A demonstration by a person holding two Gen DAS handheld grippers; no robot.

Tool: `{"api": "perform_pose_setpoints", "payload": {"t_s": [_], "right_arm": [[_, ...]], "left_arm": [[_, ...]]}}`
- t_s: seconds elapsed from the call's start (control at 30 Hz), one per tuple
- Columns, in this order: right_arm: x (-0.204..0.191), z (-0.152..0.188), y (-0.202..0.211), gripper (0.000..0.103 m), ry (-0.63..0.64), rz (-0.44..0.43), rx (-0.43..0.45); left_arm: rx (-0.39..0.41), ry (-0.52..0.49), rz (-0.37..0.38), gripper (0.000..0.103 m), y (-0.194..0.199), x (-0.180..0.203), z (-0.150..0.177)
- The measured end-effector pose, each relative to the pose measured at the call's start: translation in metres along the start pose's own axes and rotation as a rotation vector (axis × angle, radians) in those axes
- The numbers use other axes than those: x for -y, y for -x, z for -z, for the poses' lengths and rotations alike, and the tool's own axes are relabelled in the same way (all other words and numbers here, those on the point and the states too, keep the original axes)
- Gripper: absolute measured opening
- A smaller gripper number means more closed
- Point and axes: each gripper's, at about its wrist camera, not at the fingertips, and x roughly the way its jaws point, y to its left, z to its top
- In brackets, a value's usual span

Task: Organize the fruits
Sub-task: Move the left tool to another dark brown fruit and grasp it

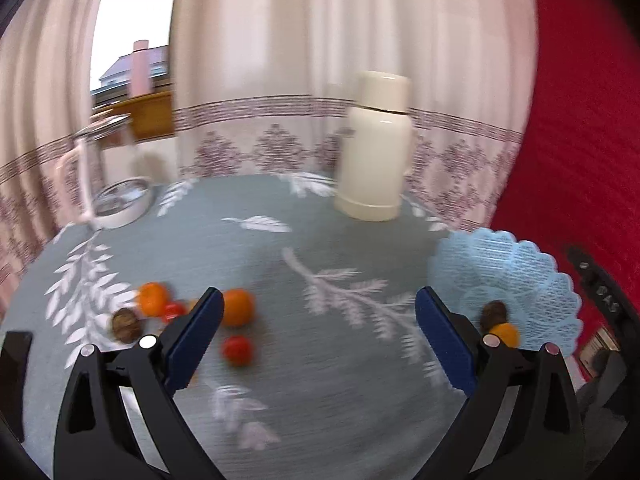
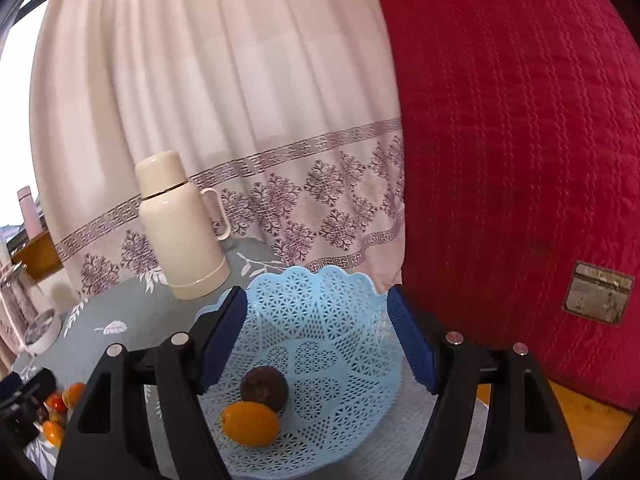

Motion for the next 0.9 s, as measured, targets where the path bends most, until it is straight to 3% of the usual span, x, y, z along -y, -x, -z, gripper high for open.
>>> {"api": "perform_pose_setpoints", "payload": {"t_s": [0.2,0.37,0.57,0.9], "right_arm": [[-0.018,0.005,0.007,0.073,0.064,-0.039,0.028],[-0.035,0.013,0.010,0.073,0.133,-0.062,0.030],[-0.051,0.020,0.016,0.073,0.207,-0.082,0.046],[-0.069,0.029,0.023,0.074,0.289,-0.133,0.051]], "left_arm": [[-0.013,0.129,-0.143,0.098,0.001,-0.072,0.008],[0.000,0.174,-0.251,0.098,0.005,-0.112,0.010],[0.007,0.208,-0.321,0.098,0.007,-0.144,0.013],[-0.026,0.251,-0.358,0.098,-0.004,-0.168,0.025]]}}
